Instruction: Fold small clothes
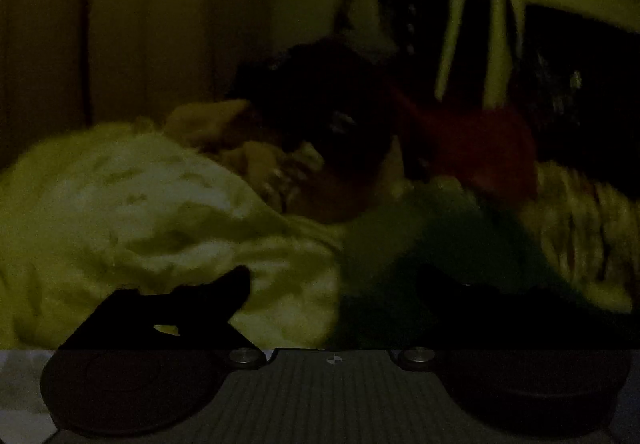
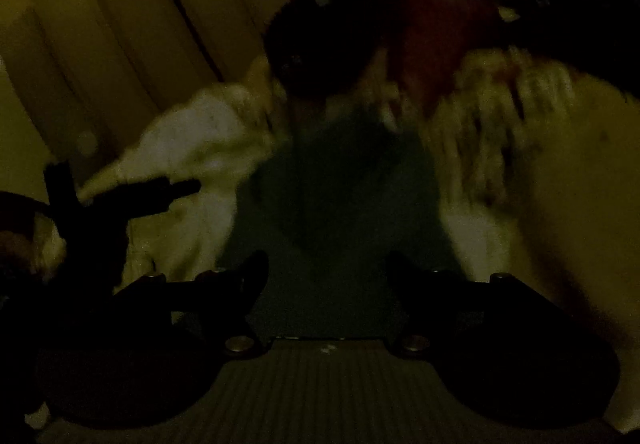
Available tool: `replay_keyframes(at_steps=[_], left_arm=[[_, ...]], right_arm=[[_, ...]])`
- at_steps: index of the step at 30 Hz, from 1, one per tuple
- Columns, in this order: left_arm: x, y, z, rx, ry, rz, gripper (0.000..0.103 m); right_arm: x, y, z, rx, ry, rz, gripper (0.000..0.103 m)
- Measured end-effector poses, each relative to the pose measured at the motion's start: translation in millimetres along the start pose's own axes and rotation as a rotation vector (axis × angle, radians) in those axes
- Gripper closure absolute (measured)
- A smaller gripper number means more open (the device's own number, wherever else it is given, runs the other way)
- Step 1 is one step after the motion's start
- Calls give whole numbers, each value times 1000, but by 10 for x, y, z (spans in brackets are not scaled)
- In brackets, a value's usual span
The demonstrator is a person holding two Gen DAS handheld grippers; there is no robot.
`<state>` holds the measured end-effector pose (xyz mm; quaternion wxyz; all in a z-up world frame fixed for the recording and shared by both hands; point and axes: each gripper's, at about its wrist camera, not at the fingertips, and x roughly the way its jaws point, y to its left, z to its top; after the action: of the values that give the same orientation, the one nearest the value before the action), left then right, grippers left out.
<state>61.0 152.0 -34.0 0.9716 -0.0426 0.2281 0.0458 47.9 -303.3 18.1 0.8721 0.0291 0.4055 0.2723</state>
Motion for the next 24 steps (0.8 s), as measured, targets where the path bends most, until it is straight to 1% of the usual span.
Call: replay_keyframes(at_steps=[1, 3, 4, 5, 8, 9, 11, 13, 16, 18, 19, 20, 22, 23, 24], left_arm=[[80, 108, -1, -38, -12, -37, 0], [219, 184, -60, -64, -54, -86, 0], [281, 184, -95, -55, -77, -106, 0], [343, 169, -104, -41, -83, -118, 0], [517, 42, -103, 10, -70, -169, 0], [590, -27, -87, 30, -66, -193, 0], [719, -118, -51, 69, -58, -207, 0], [888, -181, -38, 96, -13, -222, 0], [1109, -254, -57, 112, 85, -268, 0], [1150, -303, -105, 122, 113, -295, 0], [1140, -319, -117, 123, 105, -308, 0], [1123, -334, -126, 128, 99, -315, 5], [1092, -359, -131, 142, 107, -316, 20], [1073, -357, -124, 143, 111, -319, 29], [1052, -343, -110, 132, 117, -327, 32]], right_arm=[[104, -54, 161, -21, -14, 21, 33], [321, -164, 386, -22, -25, 28, 33], [486, -249, 503, -9, -21, 21, 33], [624, -321, 590, -2, -17, 14, 34], [1038, -456, 798, 18, -4, -6, 36], [1176, -477, 858, 6, 7, -25, 37], [1383, -456, 912, -22, 14, -43, 38], [1560, -444, 965, -38, 12, -44, 38], [1815, -447, 1019, -46, 32, -52, 39], [1947, -454, 1026, -55, 43, -78, 40], [2011, -458, 1016, -64, 50, -83, 44], [2068, -457, 1001, -75, 59, -84, 47], [2134, -431, 964, -95, 76, -86, 76], [2143, -416, 954, -99, 75, -103, 81], [2117, -402, 935, -105, 70, -123, 88]])
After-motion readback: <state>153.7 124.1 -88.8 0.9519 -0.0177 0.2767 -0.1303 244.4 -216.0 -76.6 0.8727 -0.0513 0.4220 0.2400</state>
